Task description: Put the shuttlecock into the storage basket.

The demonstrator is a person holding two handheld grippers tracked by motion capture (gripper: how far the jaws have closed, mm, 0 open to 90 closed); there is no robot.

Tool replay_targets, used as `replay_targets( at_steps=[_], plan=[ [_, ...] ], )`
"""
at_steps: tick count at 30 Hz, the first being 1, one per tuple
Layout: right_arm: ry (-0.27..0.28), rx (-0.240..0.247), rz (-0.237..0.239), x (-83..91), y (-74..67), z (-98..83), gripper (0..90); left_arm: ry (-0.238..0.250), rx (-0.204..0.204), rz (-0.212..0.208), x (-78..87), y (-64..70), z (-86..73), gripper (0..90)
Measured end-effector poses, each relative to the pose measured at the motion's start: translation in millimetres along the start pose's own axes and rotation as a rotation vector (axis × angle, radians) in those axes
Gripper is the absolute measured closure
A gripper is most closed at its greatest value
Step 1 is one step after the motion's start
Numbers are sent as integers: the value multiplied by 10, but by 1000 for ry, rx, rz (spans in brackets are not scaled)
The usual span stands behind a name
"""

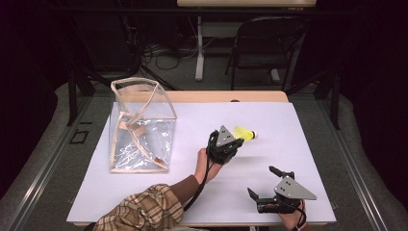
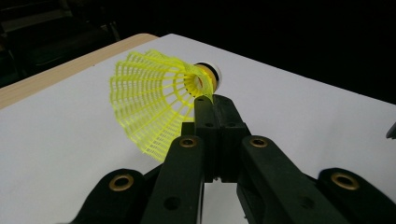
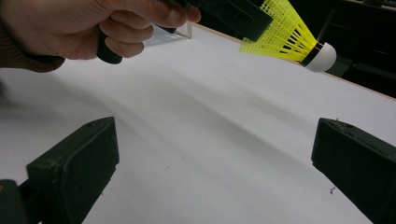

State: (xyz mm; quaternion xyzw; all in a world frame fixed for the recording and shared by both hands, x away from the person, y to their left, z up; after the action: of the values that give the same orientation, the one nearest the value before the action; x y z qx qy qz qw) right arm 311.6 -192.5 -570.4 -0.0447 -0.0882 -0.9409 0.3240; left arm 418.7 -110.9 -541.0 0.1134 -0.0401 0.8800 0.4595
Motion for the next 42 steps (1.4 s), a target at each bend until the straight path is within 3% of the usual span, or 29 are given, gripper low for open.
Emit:
replay_targets(
  at_steps=[42],
  plan=[
    [-4, -1, 2, -1, -1, -5, 3, 37, -66, -48, 19, 19, 486, 900]
  ],
)
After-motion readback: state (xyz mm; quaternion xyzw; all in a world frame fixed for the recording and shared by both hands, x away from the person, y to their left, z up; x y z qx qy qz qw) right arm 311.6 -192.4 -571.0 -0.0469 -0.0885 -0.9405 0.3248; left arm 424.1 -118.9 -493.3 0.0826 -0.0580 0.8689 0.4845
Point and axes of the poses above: each handheld gripper's, and its own axes: x roughly backward along the jaws, z roughly out of its top, y roughly to its right, the point moved 10 cm from there along -x, roughly forward along the jaws, and after that the axes turned 10 degrees about y, right-handed, at the moved point
